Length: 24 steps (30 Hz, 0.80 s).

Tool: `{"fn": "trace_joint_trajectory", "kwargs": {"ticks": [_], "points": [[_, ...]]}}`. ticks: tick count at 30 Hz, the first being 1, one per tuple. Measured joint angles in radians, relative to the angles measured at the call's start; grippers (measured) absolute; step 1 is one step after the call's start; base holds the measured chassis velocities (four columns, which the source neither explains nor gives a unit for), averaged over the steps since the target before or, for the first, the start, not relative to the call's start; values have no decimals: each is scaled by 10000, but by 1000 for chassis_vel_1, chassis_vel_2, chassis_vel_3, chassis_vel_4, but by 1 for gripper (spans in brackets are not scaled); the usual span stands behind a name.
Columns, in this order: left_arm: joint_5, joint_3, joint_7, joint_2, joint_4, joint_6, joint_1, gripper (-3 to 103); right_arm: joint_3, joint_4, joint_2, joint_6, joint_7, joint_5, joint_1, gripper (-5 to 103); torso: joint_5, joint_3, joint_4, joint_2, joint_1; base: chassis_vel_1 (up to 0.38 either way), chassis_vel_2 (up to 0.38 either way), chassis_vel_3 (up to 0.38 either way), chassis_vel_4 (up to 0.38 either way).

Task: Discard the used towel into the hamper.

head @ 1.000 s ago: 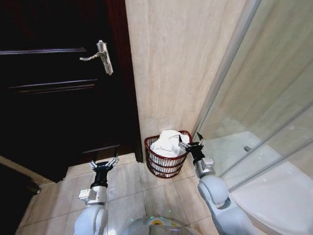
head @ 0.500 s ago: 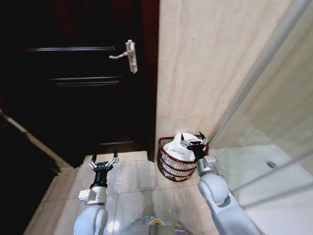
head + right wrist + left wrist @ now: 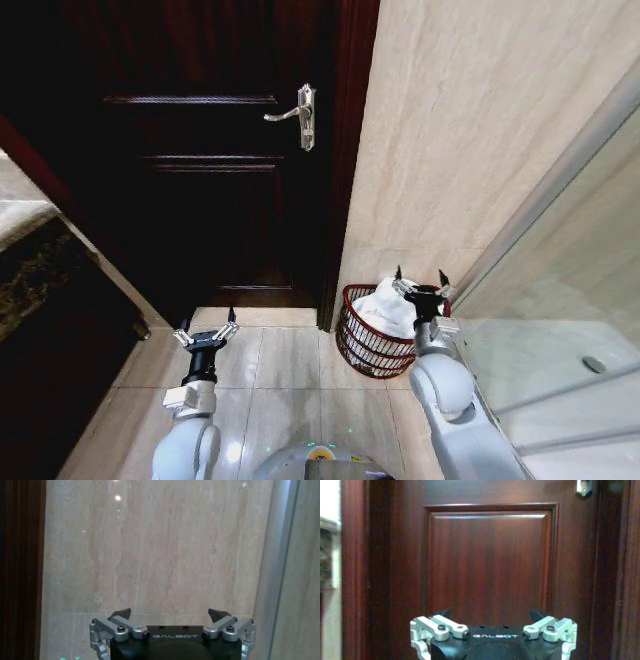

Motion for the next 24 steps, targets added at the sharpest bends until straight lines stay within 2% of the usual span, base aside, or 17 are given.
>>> {"fn": "trace_joint_trajectory", "kwargs": {"ticks": [3, 4, 7, 11, 17, 24], "points": [[-381, -143, 122, 574, -80, 310, -167, 100, 368, 111, -8, 93, -361, -9, -204, 100, 0, 101, -1, 157, 61, 0, 0, 0, 0], [-381, -143, 122, 574, -80, 310, -167, 100, 368, 111, -8, 93, -361, -9, -204, 100, 0, 101, -1, 157, 61, 0, 0, 0, 0], [-933, -225, 233, 1260, -326, 584, -124, 100, 890, 196, -26, 317, -1061, -3, -454, 100, 0, 211, -1, 338, 131, 0, 0, 0, 0], [-1239, -205, 282, 1621, -612, 791, -49, 100, 1167, 330, 75, 433, -1329, 35, -691, 100, 1, 311, -1, 500, 189, 0, 0, 0, 0], [-1246, -169, 293, 1667, -806, 968, -151, 100, 1203, 531, 347, 474, -1344, 33, -908, 100, 0, 453, 0, 754, 300, 0, 0, 0, 0], [-931, -129, 95, 1498, -853, 991, -125, 100, 1212, 628, 286, 507, -1344, 25, -1003, 100, 0, 662, 1, 1061, 402, 0, 0, 0, 0]]}}
